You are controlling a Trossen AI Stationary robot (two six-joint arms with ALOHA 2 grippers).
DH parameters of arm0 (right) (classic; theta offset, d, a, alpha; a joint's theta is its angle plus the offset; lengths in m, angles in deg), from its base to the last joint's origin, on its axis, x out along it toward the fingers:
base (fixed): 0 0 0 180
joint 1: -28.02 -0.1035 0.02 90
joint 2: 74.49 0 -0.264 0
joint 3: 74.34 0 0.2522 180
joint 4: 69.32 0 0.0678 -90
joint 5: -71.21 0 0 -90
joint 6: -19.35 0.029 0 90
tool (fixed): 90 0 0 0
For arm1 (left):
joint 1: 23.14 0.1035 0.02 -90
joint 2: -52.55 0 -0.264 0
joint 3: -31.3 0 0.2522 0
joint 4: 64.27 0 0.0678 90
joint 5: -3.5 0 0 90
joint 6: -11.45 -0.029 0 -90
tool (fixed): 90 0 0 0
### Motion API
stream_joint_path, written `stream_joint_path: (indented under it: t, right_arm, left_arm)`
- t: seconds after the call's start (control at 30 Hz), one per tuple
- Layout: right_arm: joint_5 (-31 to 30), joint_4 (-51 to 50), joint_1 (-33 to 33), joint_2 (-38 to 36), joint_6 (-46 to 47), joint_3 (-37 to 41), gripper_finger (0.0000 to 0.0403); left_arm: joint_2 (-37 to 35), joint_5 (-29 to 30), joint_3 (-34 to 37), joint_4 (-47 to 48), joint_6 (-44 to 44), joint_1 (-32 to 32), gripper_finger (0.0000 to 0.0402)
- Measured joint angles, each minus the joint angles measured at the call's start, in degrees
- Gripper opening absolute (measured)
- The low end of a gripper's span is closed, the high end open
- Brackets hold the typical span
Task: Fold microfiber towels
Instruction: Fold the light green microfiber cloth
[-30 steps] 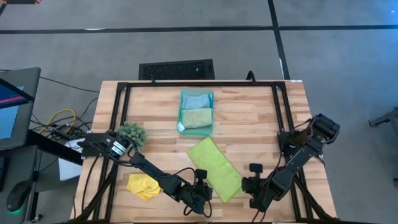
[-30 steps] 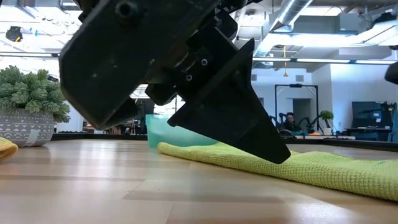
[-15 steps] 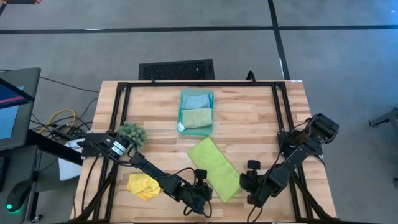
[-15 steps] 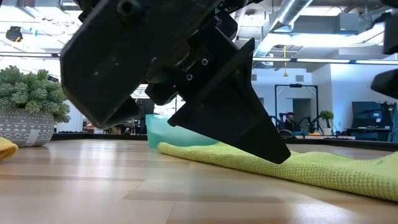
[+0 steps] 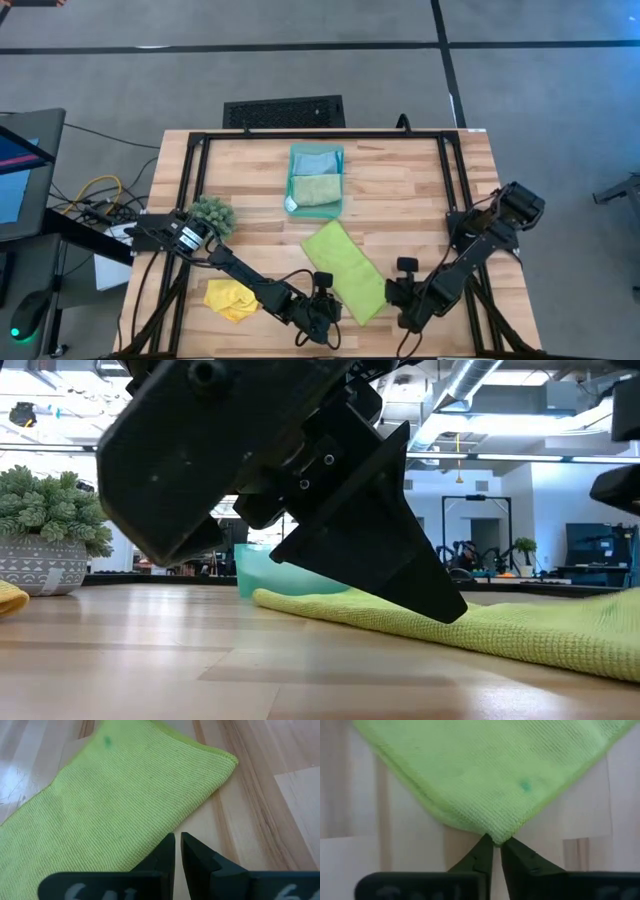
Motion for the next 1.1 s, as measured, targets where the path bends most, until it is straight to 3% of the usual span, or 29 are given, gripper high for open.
stream_joint_path:
  t: [0.43, 0.87, 1.1]
  right_arm:
    - [3.92, -0.72, -2.36, 0.00, 5.32, -1.95, 0.0036]
    - [3.35, -0.06, -1.84, 0.00, 5.00, -1.97, 0.0111]
    - [3.44, -0.69, -1.82, 0.00, 4.44, -1.99, 0.0115]
  left_arm:
    - [0.00, 0.01, 0.00, 0.00, 0.00, 0.00, 0.0022]
    - [0.00, 0.01, 0.00, 0.00, 0.00, 0.00, 0.0022]
    - [0.00, 0.02, 0.00, 0.00, 0.00, 0.00, 0.0022]
